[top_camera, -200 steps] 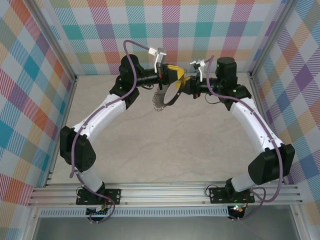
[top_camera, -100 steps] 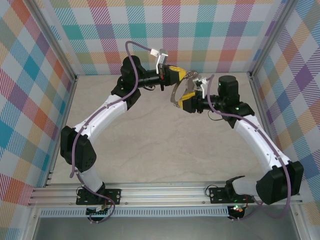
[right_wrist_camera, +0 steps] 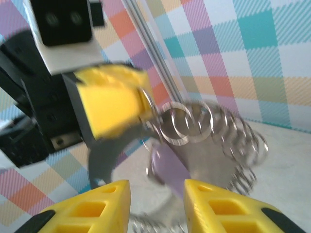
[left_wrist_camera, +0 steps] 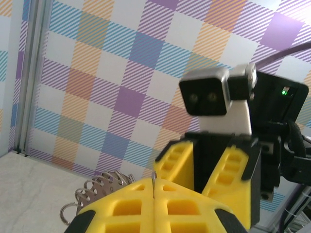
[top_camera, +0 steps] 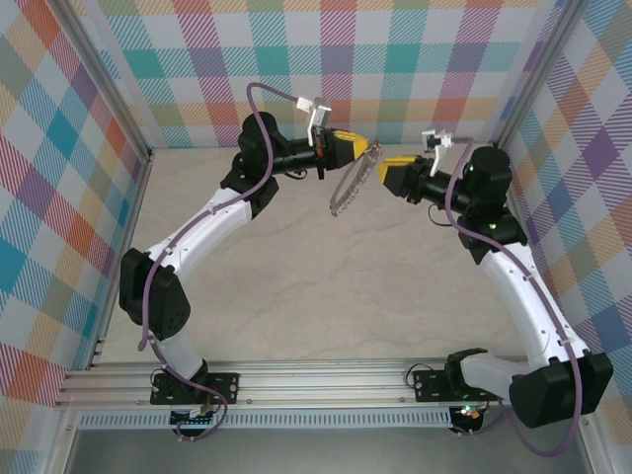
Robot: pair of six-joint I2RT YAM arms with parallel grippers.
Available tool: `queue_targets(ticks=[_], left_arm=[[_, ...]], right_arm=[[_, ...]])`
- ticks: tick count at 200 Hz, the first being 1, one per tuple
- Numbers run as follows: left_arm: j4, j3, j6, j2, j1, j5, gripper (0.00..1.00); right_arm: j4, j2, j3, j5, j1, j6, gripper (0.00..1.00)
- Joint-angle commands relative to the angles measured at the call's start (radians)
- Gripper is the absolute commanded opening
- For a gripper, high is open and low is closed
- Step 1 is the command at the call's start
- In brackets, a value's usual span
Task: Put the keys on the keyring
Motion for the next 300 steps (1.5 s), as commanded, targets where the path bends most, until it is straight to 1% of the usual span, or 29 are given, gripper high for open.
queue_targets(ticks=[1, 62, 85, 132, 165, 189, 215, 247, 265, 300], left_arm=[[0.074, -0.004, -0.015, -0.017, -0.008, -0.006, 0.00], [0.083, -0.009, -0.023, -0.015, -0.008, -0.002, 0.00], [0.084, -0.009, -0.022, -0.016, -0.009, 0.002, 0.00], [0.087, -0.009, -0.023, -0.017, -0.009, 0.006, 0.00], [0.089, -0.008, -0.022, -0.015, -0.008, 0.006, 0.00], [0.093, -0.007, -0.023, -0.012, -0.009, 0.002, 0.00], [0.101, -0.002, -0.030, -0.005, -0.009, 0.001, 0.00], [0.102, 0.000, -0.034, -0.002, -0.008, -0.003, 0.00], [0.101, 0.002, -0.035, 0.000, -0.009, -0.002, 0.00], [0.101, 0.001, -0.036, 0.001, -0.009, -0.001, 0.00]], right_arm=[[0.123, 0.037, 0.069, -0.061, -0.004, 0.136, 0.35], [0.335, 0.140, 0.100, -0.125, -0.026, 0.367, 0.34], [0.386, 0.171, 0.104, -0.138, -0.029, 0.416, 0.33], [0.414, 0.199, 0.100, -0.147, -0.029, 0.436, 0.30], [0.459, 0.216, 0.100, -0.188, -0.029, 0.463, 0.27], [0.471, 0.226, 0.103, -0.220, -0.030, 0.471, 0.27], [0.470, 0.233, 0.102, -0.243, -0.030, 0.472, 0.29], [0.472, 0.233, 0.093, -0.252, -0.029, 0.467, 0.24], [0.473, 0.233, 0.089, -0.251, -0.028, 0.466, 0.17], [0.458, 0.231, 0.093, -0.239, -0.029, 0.451, 0.19]])
